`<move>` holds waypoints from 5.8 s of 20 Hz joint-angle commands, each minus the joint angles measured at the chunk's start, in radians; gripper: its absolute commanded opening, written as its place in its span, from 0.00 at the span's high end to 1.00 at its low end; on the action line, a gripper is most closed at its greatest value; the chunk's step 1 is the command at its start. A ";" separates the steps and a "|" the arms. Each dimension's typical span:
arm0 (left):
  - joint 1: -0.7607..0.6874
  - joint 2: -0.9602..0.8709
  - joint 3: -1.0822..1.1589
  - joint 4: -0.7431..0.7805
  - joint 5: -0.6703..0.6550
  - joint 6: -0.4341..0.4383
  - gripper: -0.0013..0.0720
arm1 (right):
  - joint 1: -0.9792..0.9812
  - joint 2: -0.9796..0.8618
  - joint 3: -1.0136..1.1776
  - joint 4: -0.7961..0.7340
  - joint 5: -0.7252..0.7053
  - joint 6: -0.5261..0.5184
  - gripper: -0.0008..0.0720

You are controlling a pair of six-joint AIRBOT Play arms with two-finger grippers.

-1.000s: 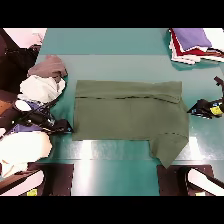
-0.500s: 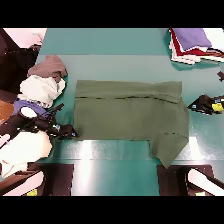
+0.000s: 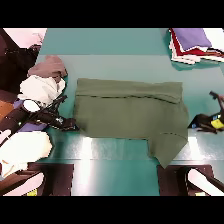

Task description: Fold the shirts.

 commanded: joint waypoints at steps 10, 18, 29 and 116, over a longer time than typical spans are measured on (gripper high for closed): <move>-0.004 0.001 0.039 -0.008 0.004 -0.002 0.95 | 0.027 0.052 -0.334 0.079 -0.171 0.013 0.40; -0.004 0.036 0.039 0.056 -0.035 -0.020 0.96 | 0.147 0.056 -0.235 0.038 -0.073 0.013 0.97; -0.004 0.393 0.053 0.162 -0.299 -0.182 0.95 | 0.113 0.378 -0.027 -0.073 0.020 0.068 0.97; -0.253 -0.666 1.205 0.246 0.012 -0.288 0.95 | 0.788 -0.557 1.133 0.612 -0.051 0.010 0.97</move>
